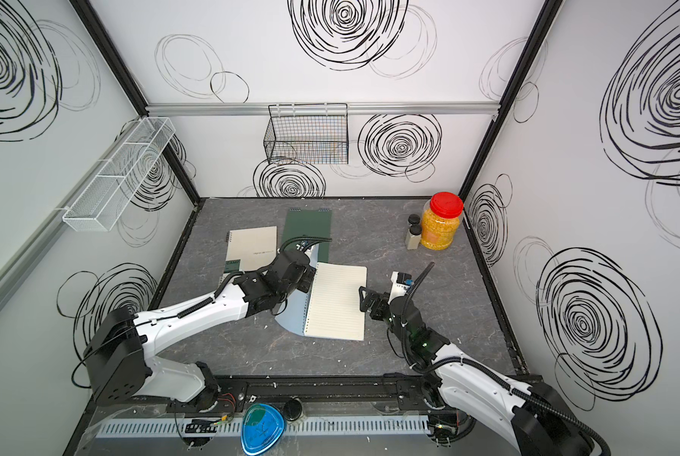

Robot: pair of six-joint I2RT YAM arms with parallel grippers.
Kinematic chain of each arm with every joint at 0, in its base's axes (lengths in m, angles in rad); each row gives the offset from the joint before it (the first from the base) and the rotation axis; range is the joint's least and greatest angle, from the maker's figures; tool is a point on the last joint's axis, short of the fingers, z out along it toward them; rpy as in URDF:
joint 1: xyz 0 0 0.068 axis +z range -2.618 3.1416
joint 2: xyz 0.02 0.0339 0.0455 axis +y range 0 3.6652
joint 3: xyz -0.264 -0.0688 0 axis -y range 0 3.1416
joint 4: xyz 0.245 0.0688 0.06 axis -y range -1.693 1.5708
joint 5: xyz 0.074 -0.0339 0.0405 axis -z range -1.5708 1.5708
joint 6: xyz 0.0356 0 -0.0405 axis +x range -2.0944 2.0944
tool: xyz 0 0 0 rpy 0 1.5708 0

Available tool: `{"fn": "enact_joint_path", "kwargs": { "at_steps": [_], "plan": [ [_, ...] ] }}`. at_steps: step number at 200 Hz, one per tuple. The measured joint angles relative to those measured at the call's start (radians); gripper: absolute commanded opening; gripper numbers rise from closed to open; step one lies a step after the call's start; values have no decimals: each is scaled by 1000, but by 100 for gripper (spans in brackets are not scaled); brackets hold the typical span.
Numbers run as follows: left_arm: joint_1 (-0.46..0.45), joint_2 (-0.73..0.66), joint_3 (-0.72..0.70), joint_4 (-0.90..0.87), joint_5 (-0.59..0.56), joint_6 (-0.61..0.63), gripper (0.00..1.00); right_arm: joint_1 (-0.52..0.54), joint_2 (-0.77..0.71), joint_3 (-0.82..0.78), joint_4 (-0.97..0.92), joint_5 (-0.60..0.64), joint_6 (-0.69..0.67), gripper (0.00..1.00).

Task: Tear off pages from different notebooks
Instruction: Open the notebook at the center of the board.

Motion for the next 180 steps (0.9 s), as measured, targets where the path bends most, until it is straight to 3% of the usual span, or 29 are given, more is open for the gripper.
{"fn": "enact_joint_path", "kwargs": {
  "at_steps": [59, 102, 180],
  "plan": [
    [0, -1, -9, 6, 8, -3, 0, -37, -10, -88, -2, -25, 31, 91],
    [0, -5, -14, 8, 13, -9, 0, -37, -68, -131, -1, -35, 55, 75],
    [0, -7, -16, 10, 19, -24, 0, -37, -138, -147, -2, -120, 64, 74]
  ]
}}
